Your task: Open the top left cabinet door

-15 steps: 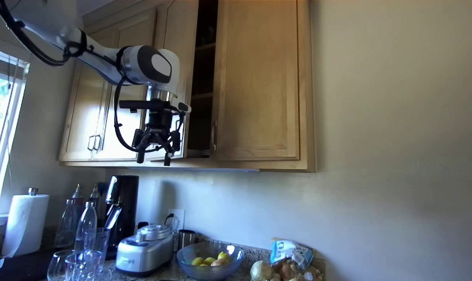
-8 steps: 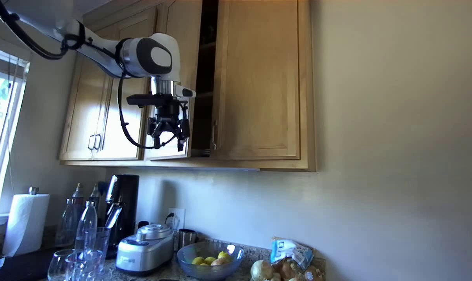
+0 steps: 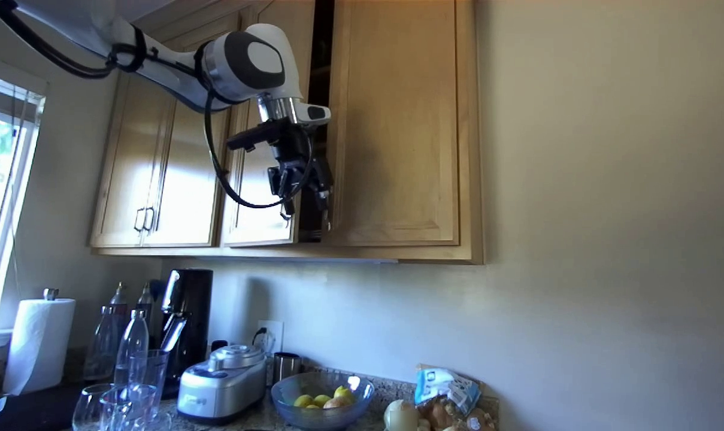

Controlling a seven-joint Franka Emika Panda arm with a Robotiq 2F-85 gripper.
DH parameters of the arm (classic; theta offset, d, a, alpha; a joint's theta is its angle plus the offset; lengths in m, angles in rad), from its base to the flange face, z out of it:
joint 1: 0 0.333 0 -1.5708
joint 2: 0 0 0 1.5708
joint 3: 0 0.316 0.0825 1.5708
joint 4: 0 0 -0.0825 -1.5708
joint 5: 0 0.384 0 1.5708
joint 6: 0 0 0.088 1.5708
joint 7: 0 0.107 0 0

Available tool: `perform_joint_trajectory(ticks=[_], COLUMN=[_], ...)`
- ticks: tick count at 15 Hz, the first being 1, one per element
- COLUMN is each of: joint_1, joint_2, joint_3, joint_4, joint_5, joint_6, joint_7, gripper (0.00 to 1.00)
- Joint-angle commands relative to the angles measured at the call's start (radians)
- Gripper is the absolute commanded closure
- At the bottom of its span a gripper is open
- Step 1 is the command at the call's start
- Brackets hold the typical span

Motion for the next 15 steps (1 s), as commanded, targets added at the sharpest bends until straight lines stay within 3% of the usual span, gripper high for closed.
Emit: perform_joint_trajectory(ticks=[1,8,12,15], joint_1=[-0.029,0.021,0.032,0.036], joint_2=[0.06,0.247,0.295,0.308], joint_3=[-0.013,-0.015,-0.024,-0.029], joint_4=[0.027,0.086,0.102,0.113], joint_5=[-0.011,0.19,0.33,0.43], joint_6=[0.101,0.31,0.427,0.438], joint_7=[0.076,0.09,0.002,-0.065], gripper=[0.0,0.0,0.0,0.0])
